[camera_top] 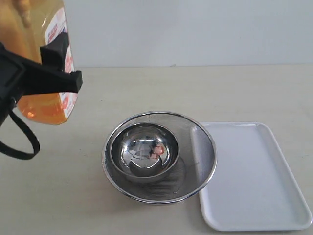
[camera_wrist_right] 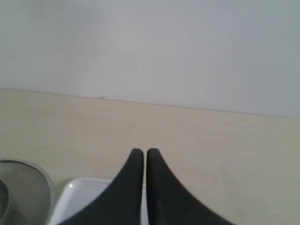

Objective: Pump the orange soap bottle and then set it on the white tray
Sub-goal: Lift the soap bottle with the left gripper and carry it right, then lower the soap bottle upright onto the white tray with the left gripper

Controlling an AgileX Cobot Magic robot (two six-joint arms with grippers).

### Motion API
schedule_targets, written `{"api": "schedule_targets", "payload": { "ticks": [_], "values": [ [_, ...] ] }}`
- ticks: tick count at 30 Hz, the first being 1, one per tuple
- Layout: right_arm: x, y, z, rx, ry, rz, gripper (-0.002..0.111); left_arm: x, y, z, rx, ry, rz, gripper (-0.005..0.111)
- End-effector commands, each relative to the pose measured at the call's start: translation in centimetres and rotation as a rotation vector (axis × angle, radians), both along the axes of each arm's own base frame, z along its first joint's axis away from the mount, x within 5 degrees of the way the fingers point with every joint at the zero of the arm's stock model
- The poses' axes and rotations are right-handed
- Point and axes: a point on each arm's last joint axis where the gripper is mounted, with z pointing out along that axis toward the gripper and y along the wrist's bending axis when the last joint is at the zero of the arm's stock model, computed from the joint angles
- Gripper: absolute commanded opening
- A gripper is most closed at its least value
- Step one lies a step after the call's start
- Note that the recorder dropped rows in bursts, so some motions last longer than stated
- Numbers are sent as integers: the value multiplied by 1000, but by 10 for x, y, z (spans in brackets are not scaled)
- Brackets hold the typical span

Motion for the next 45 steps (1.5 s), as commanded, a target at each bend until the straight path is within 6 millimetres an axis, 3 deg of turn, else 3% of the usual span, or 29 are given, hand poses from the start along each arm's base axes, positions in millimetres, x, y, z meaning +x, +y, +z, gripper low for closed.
{"api": "schedule_targets", "payload": {
  "ticks": [1, 9, 13, 21, 33, 45],
  "values": [
    [-1, -19, -1, 12, -2, -196, 0, 3, -16, 35, 19, -74, -98, 5],
    [-1, -24, -2, -9, 10, -252, 0, 6, -44, 69, -33, -95, -297, 5],
    [-2, -27, -3, -11, 22, -291, 0, 9, -61, 73, -70, -86, -414, 5],
    [-3, -31, -4, -23, 27, -331, 0, 20, -102, 60, -87, -44, -562, 5],
    [-3, -34, -4, -44, 32, -361, 0, 15, -203, 28, -22, 9, -732, 5],
    [-4, -34, -5, -92, 44, -346, 0, 33, -263, -14, -61, 88, -743, 5]
  ]
}}
